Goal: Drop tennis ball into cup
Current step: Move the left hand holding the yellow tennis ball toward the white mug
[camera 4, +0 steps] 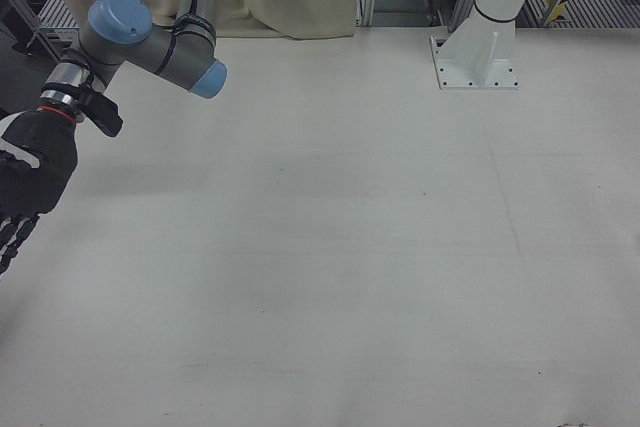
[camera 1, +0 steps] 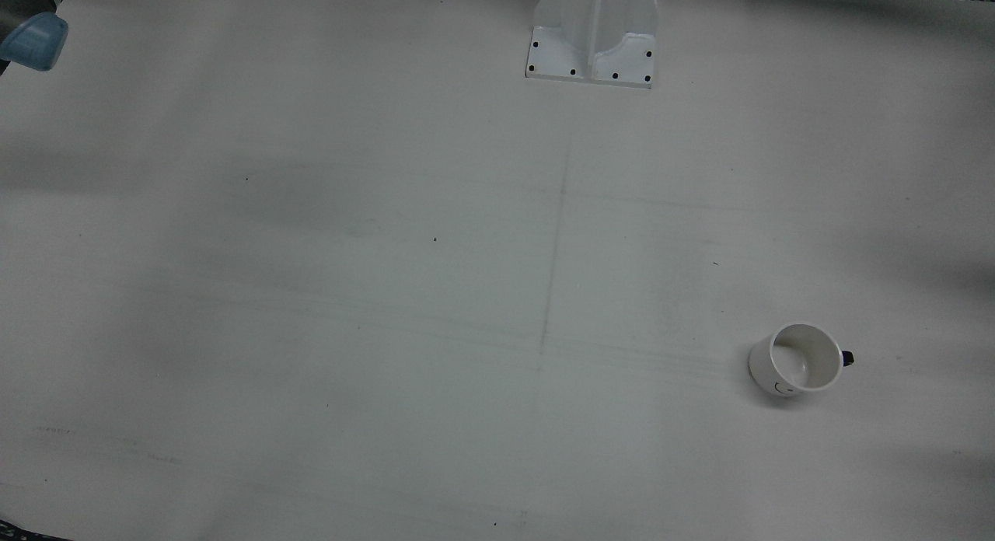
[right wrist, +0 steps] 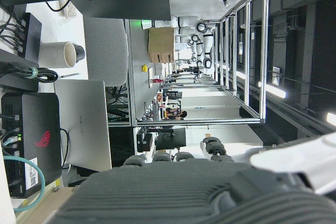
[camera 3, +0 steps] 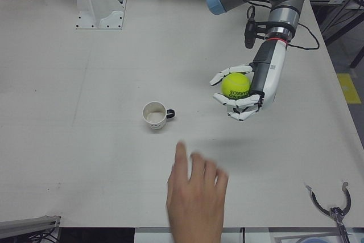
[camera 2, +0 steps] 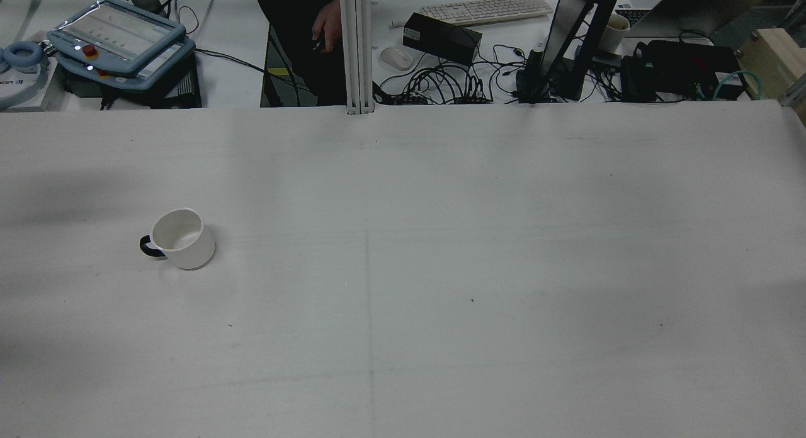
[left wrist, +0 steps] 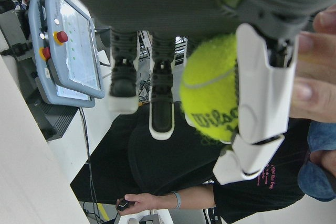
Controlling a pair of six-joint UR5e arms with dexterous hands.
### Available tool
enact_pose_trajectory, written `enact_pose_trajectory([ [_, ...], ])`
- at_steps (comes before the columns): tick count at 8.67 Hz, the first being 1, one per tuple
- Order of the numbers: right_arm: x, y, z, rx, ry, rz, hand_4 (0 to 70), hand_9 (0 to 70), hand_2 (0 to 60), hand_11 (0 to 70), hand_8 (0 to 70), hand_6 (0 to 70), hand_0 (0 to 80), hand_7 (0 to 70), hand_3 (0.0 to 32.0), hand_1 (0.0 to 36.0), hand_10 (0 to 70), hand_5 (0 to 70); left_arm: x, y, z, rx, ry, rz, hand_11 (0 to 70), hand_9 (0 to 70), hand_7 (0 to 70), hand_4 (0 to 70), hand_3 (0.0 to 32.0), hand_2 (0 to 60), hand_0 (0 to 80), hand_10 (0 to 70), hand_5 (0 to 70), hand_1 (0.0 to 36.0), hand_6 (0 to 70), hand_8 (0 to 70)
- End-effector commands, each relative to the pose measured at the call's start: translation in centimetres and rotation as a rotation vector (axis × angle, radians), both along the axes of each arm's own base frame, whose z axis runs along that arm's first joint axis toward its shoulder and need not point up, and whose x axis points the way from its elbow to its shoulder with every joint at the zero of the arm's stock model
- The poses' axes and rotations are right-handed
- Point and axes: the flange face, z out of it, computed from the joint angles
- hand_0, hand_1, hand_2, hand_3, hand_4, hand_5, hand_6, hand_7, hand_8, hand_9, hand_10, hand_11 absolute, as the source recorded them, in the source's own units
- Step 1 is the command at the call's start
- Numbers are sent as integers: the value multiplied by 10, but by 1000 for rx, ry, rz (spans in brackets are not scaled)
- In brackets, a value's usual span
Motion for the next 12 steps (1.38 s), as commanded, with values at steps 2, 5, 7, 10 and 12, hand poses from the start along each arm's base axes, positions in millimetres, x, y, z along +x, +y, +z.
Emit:
enact_pose_trajectory([
  [2,0,0,-1,3,0,-1,0,0,0,0,0,0,0,0,0,0,0,0,95,8,-7,21,10,145,700,700,700,687,0,600,649,700,249,360,389,700],
  [5,0,0,-1,3,0,0,0,0,0,0,0,0,0,0,0,0,0,0,147,5,-8,39,25,193,700,700,700,655,0,600,788,620,228,360,353,663],
  [7,0,0,-1,3,0,0,0,0,0,0,0,0,0,0,0,0,0,0,158,-1,-32,58,34,206,700,700,700,654,0,600,784,614,227,360,352,657],
  [10,0,0,-1,3,0,0,0,0,0,0,0,0,0,0,0,0,0,0,191,17,-75,83,54,249,700,700,700,647,0,600,759,598,226,360,346,648],
  [12,0,0,-1,3,0,0,0,0,0,0,0,0,0,0,0,0,0,0,207,29,-84,79,61,257,700,700,700,639,0,600,751,593,225,360,344,647],
])
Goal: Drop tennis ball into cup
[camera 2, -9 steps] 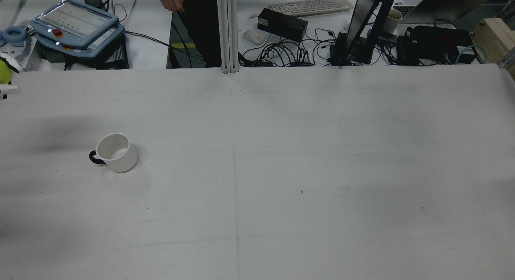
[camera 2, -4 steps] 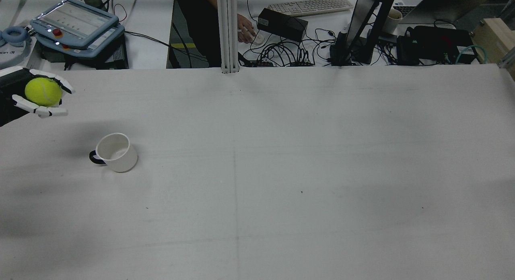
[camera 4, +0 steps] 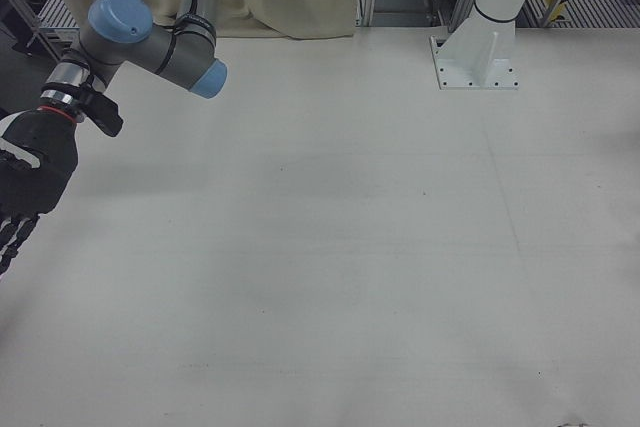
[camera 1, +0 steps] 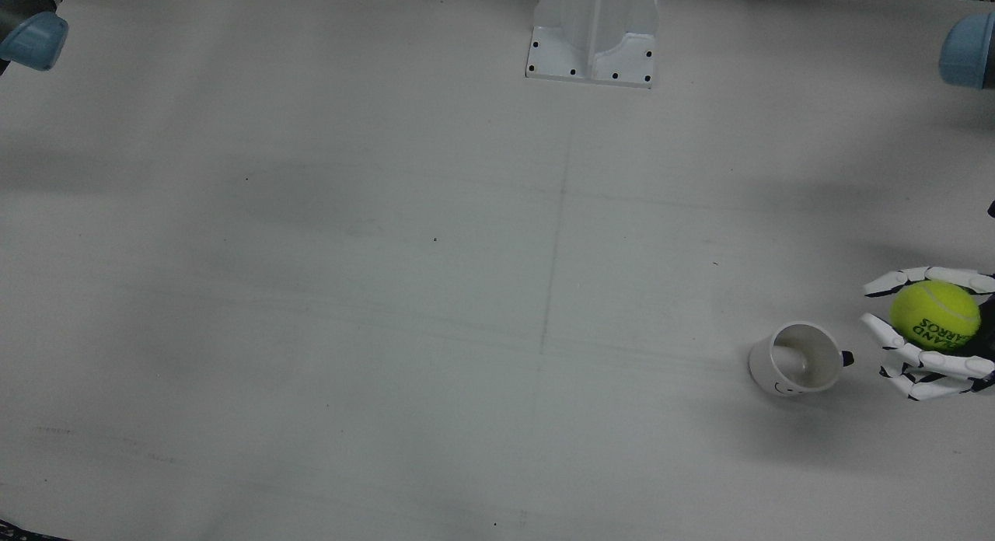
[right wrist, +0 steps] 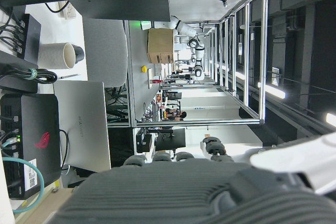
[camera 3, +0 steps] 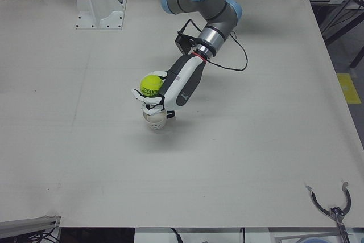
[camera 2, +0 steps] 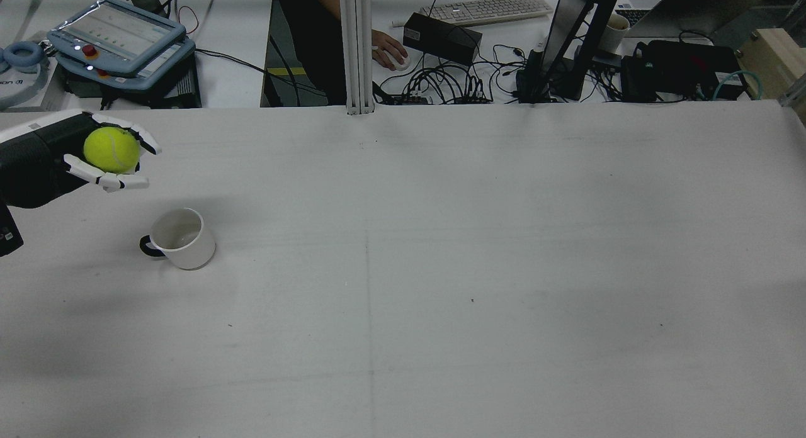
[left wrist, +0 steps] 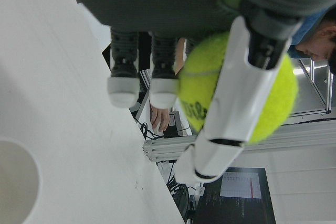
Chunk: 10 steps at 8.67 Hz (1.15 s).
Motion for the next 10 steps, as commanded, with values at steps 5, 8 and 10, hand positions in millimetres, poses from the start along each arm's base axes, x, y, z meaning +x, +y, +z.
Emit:
enact_pose_trajectory([
  [5,0,0,0,0,0,0,0,0,0,0,0,0,0,0,0,0,0,0,20,10,-1,-7,2,9,700,700,700,636,0,600,784,588,224,360,339,640],
  [8,0,0,0,0,0,0,0,0,0,0,0,0,0,0,0,0,0,0,25,3,11,-14,-2,9,700,700,700,641,0,600,795,588,224,360,339,640],
  [10,0,0,0,0,0,0,0,0,0,0,0,0,0,0,0,0,0,0,34,-5,19,22,23,25,700,700,700,635,0,600,800,579,223,360,336,631],
])
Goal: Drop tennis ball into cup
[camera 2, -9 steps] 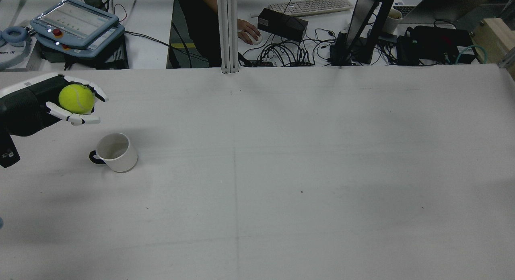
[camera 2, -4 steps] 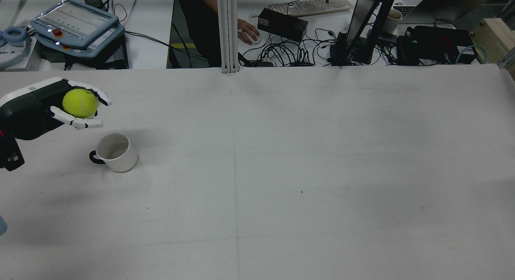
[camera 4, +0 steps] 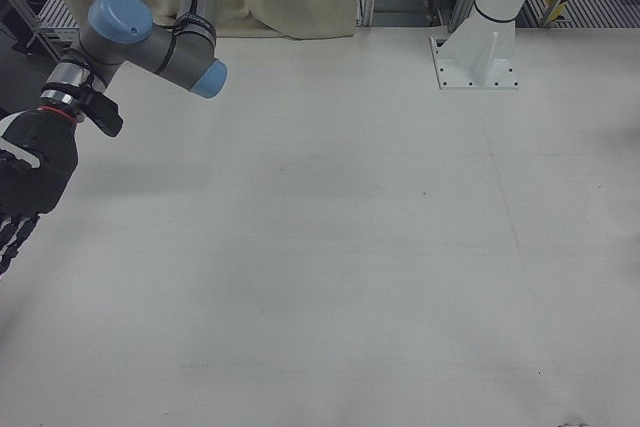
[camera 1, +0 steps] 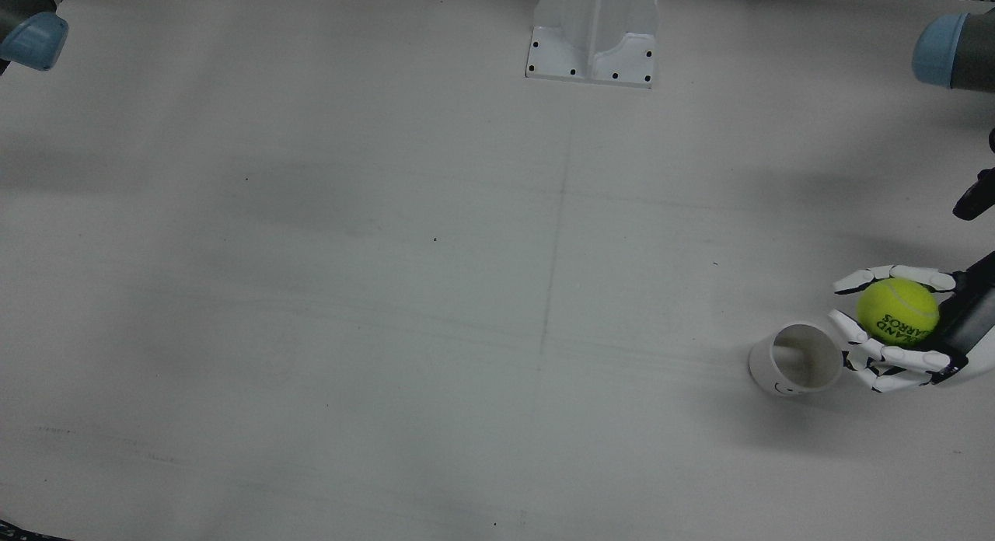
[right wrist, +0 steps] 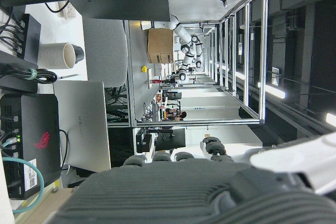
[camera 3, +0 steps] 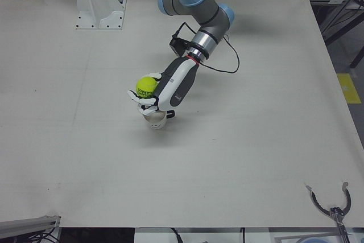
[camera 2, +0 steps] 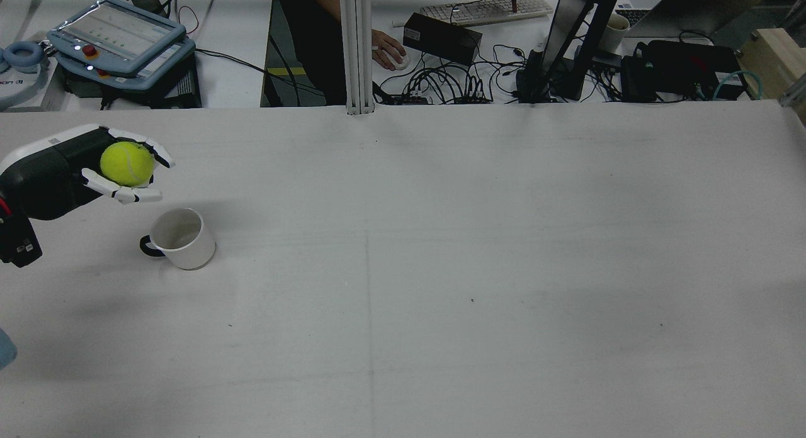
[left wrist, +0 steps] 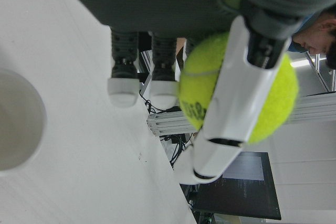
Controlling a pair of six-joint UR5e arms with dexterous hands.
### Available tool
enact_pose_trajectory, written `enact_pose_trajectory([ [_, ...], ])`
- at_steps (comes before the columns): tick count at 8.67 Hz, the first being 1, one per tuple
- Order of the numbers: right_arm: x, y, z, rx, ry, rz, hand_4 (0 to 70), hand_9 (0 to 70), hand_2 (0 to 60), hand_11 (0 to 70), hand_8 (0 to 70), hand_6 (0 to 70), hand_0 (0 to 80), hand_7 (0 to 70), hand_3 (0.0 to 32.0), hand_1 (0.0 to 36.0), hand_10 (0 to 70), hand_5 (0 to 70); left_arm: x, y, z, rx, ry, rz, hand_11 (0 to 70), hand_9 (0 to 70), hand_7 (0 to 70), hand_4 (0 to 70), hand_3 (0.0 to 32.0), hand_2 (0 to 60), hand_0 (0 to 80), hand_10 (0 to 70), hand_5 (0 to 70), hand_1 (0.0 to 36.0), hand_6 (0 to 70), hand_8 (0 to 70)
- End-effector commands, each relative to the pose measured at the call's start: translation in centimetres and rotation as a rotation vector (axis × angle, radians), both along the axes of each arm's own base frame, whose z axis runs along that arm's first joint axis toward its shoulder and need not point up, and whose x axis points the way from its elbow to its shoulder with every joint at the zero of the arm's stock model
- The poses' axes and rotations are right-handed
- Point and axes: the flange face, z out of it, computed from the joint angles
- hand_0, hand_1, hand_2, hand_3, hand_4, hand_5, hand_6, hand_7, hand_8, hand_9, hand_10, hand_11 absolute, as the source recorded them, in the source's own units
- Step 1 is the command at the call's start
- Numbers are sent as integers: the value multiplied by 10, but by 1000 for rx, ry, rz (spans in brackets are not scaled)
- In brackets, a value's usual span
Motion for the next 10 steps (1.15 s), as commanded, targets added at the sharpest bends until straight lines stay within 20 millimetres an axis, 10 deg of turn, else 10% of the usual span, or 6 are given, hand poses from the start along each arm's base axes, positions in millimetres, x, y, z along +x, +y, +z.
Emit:
enact_pose_trajectory([
  [1,0,0,0,0,0,0,0,0,0,0,0,0,0,0,0,0,0,0,12,-12,12,41,28,18,691,700,700,554,0,600,800,471,204,360,277,519],
  [3,0,0,0,0,0,0,0,0,0,0,0,0,0,0,0,0,0,0,13,-12,12,48,32,21,196,141,168,180,0,348,714,113,113,360,81,94],
  [5,0,0,0,0,0,0,0,0,0,0,0,0,0,0,0,0,0,0,13,-13,10,50,45,23,130,56,43,61,0,368,634,67,105,360,49,40],
  [10,0,0,0,0,0,0,0,0,0,0,0,0,0,0,0,0,0,0,-17,-13,-15,66,81,1,116,33,19,37,0,414,623,56,104,360,43,25],
])
